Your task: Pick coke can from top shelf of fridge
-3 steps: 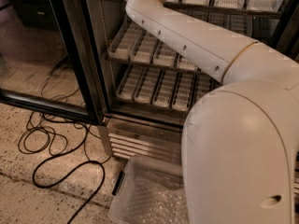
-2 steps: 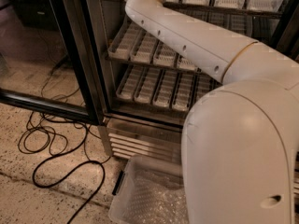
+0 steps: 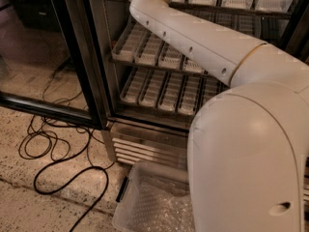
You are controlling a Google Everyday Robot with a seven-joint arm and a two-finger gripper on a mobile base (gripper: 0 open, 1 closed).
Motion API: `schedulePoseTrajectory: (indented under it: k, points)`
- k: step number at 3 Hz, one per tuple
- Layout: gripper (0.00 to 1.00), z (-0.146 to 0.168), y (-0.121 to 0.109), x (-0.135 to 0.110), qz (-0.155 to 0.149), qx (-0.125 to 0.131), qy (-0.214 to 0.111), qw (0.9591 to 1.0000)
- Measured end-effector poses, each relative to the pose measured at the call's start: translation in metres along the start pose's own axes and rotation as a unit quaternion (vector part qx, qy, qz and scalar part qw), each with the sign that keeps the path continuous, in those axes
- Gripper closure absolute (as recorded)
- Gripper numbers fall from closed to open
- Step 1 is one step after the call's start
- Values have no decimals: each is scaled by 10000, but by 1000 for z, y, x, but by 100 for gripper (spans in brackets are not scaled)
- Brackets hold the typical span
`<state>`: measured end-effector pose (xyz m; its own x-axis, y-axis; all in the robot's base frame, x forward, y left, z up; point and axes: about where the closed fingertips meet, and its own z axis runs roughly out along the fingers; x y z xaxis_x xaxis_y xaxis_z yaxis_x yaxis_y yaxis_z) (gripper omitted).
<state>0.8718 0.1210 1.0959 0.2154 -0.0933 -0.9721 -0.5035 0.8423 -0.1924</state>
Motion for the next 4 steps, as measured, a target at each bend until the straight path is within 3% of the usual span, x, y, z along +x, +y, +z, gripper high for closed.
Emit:
schedulePoseTrajectory:
  k: [1,2,3,4]
  points:
    - [100,-3,-36,-45,393,483,-311,9976]
    - [100,-10,-58,-71,739,906,-523,9918]
    - [100,-23,-68,-76,1249,1213,-620,9828]
    - [100,-22,-45,-90,1326,1096,-749,9822]
